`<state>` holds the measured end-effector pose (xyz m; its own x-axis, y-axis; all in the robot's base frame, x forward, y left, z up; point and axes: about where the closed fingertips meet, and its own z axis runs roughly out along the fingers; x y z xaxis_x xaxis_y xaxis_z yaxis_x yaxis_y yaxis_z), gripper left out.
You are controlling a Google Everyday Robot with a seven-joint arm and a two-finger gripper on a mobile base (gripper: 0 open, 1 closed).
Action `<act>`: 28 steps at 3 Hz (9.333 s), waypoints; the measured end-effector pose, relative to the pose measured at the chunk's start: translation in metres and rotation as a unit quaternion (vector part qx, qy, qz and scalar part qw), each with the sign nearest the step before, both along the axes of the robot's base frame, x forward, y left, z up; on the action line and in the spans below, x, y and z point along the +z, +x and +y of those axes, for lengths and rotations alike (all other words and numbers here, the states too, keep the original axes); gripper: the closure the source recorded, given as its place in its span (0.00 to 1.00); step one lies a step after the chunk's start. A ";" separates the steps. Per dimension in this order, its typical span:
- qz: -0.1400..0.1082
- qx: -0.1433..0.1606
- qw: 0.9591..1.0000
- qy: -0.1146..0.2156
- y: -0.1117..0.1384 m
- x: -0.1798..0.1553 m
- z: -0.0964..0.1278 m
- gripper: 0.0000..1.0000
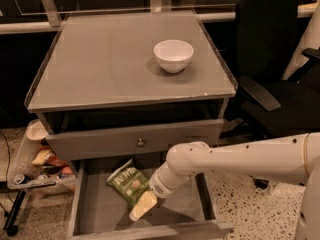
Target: Pick green jalapeno chip bag from middle drawer and place on counter
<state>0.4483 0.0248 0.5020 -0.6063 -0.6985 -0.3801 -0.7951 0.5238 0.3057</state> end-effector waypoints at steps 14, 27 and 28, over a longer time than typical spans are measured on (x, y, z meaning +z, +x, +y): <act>-0.036 -0.083 0.996 0.018 0.084 -0.150 0.050 0.19; -0.256 -0.115 0.959 0.036 -0.024 0.136 0.014 1.00; -0.291 -0.130 0.947 0.038 -0.017 0.173 -0.001 1.00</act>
Offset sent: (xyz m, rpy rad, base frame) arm 0.0659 0.0136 -0.0248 0.0545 -0.0893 -0.0402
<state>0.4309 0.0242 0.6753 -0.4261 -0.5117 -0.7461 -0.6883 0.7185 -0.0996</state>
